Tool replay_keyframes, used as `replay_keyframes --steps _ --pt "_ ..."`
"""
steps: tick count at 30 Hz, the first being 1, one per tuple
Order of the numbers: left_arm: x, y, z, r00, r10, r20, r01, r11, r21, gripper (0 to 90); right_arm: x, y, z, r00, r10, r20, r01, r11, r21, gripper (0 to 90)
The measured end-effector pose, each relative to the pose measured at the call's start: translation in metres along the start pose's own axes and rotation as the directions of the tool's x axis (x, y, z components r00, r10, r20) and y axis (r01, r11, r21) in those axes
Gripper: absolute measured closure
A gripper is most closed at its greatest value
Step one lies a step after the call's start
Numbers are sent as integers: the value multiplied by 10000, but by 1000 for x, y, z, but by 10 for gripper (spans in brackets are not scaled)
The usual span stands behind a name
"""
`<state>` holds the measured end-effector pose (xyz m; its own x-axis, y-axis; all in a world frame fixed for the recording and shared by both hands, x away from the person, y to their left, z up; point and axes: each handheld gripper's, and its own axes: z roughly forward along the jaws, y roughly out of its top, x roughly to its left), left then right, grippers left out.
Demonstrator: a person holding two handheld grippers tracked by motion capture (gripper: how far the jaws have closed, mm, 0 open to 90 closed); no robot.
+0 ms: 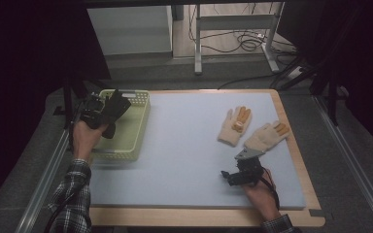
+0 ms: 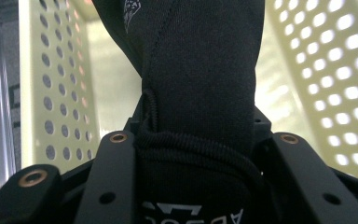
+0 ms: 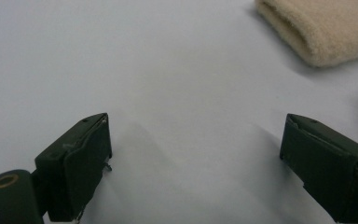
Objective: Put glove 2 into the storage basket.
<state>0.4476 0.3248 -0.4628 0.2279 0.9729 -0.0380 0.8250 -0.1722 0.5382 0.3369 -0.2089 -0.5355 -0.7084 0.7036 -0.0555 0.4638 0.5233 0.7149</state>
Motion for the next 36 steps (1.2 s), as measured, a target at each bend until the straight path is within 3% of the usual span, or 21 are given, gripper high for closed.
replay_keyframes --steps 4,11,18,22,25,29,31,36 --pt "5 -1 14 9997 184 -177 -175 9984 539 593 0 0 0 10000 7 -8 -7 10000 6 86" --pt "13 1 32 9994 87 -344 -47 9934 1144 579 0 0 0 10000 11 -11 -11 10000 13 86" --pt "15 -3 49 9981 333 -526 -225 9806 1947 541 0 0 0 10000 10 -12 -10 10000 5 86" --pt "16 -2 48 9997 79 -211 -34 9788 2048 510 0 0 0 10000 8 -10 -8 10000 5 86" --pt "13 -2 45 9953 619 -743 -450 9763 2115 404 0 0 0 10000 9 -9 -9 10000 6 86" --pt "12 -1 38 9979 448 -467 -351 9808 1919 263 0 0 0 10000 5 -3 -5 10000 5 86" --pt "10 0 33 9969 571 -534 -458 9799 1940 198 0 0 0 10000 7 -10 -7 10000 6 86" --pt "9 2 19 9988 381 -296 -334 9887 1463 113 0 0 0 10000 7 -7 -7 10000 7 86"
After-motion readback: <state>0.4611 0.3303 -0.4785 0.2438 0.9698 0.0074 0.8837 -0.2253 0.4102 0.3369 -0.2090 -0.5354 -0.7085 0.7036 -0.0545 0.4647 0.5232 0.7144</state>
